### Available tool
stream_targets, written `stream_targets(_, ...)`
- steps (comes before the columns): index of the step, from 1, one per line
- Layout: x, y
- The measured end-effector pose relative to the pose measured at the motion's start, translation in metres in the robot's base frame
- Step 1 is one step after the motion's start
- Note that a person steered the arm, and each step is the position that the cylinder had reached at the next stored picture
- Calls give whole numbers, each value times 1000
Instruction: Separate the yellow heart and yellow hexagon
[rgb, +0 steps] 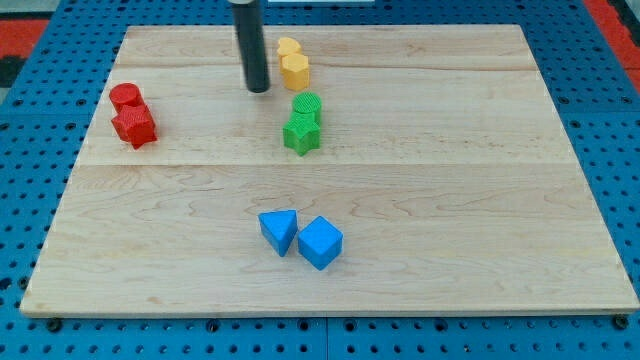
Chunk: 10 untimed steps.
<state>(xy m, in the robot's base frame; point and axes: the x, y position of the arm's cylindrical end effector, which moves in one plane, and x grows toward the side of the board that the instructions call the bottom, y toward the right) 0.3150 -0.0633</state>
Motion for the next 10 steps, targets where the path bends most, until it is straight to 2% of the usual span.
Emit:
stream_targets(1,4,36)
stream_targets(4,-35,105)
stream_targets(5,-61,80)
stream_targets(6,-69,57)
stream_targets(8,-40,14)
stream_targets(9,-73,34)
stream_targets(10,-121,20)
